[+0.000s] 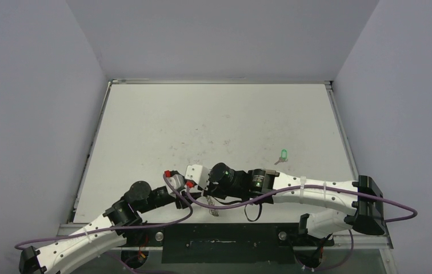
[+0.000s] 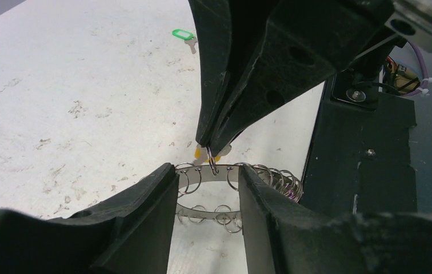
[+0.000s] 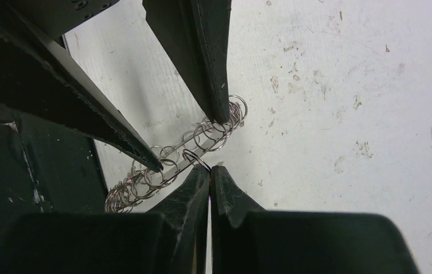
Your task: Put the keys on the keyring
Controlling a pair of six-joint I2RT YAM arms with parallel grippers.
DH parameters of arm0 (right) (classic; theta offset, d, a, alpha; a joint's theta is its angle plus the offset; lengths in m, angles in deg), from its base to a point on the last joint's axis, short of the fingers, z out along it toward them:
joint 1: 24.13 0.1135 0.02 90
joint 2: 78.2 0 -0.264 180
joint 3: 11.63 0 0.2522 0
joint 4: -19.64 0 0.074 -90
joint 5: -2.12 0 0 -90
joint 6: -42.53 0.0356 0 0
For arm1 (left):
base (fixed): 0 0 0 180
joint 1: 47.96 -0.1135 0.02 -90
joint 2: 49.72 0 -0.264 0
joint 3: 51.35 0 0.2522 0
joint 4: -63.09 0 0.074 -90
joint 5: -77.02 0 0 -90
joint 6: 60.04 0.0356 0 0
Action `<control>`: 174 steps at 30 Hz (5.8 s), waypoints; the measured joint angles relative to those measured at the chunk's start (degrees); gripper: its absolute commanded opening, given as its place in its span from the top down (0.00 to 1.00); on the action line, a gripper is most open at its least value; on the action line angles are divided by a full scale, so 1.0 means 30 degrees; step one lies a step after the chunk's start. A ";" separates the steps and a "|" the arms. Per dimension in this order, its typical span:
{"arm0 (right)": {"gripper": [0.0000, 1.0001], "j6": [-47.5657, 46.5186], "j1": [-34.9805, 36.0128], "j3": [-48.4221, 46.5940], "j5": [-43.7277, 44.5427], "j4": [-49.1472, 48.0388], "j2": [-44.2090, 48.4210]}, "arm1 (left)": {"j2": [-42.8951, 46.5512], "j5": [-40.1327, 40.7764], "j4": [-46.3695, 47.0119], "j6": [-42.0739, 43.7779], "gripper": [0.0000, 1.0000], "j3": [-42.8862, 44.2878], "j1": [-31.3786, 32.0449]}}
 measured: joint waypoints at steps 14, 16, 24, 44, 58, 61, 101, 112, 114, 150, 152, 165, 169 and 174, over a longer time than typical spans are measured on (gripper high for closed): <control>1.00 0.0525 -0.0066 -0.0022 0.0313 0.0168 0.0117 | -0.2331 -0.0146 0.3555 -0.0546 0.74 -0.0430 -0.0029; 1.00 0.0605 -0.0066 -0.0022 0.0328 0.0204 0.0175 | -0.2637 -0.0175 0.3971 -0.0554 0.69 -0.0430 -0.0036; 1.00 0.0590 -0.0146 -0.0015 0.0299 0.0270 0.0240 | -0.2900 -0.0146 0.4626 -0.0539 0.68 -0.0583 -0.0044; 1.00 0.0546 -0.0066 0.0532 -0.0437 -0.1020 0.0240 | 0.0568 -0.0080 0.3818 0.0102 0.77 -0.2725 -0.0015; 1.00 0.0583 -0.0175 0.0532 -0.0481 -0.0714 0.0240 | -0.2477 0.0138 0.5479 0.0546 0.70 -0.2528 0.0095; 1.00 0.0583 -0.0175 0.0532 -0.0495 -0.0736 0.0240 | -0.2390 0.0153 0.5530 0.0539 0.72 -0.2528 0.0102; 1.00 0.0663 -0.0277 0.0532 -0.0984 -0.1013 0.0233 | -0.1071 0.0138 0.5530 -0.0423 0.80 -0.2528 0.0160; 1.00 0.0656 -0.0277 0.0532 -0.0991 -0.0998 0.0233 | -0.1705 0.0408 0.5559 -0.0401 0.83 -0.2528 0.0160; 1.00 0.0656 -0.0284 0.0532 -0.0991 -0.0998 0.0233 | -0.1770 0.0444 0.5603 -0.0408 0.91 -0.2528 0.0160; 0.70 0.1603 -0.5559 0.5559 -1.3551 -0.8874 0.3606 | 0.1020 -0.0583 0.5952 -0.1384 1.00 -0.3628 0.0211; 0.75 0.1617 -0.5916 0.5559 -1.4141 -0.9122 0.3359 | 0.0998 -0.0823 0.6105 -0.1384 1.00 -0.3628 0.0211; 0.77 0.2200 -0.7111 0.6346 -1.6881 -1.1460 0.1858 | 0.0627 -0.1464 0.6477 -0.1377 1.00 -0.3636 0.0211; 0.75 0.2448 -0.7395 0.6987 -1.7092 -1.2342 0.1902 | 0.0576 -0.1530 0.6484 -0.1377 1.00 -0.3628 0.0211; 0.75 0.2623 -0.7563 0.7694 -1.7180 -1.2582 0.2040 | 0.0532 -0.1523 0.6790 -0.1377 1.00 -0.3636 0.0211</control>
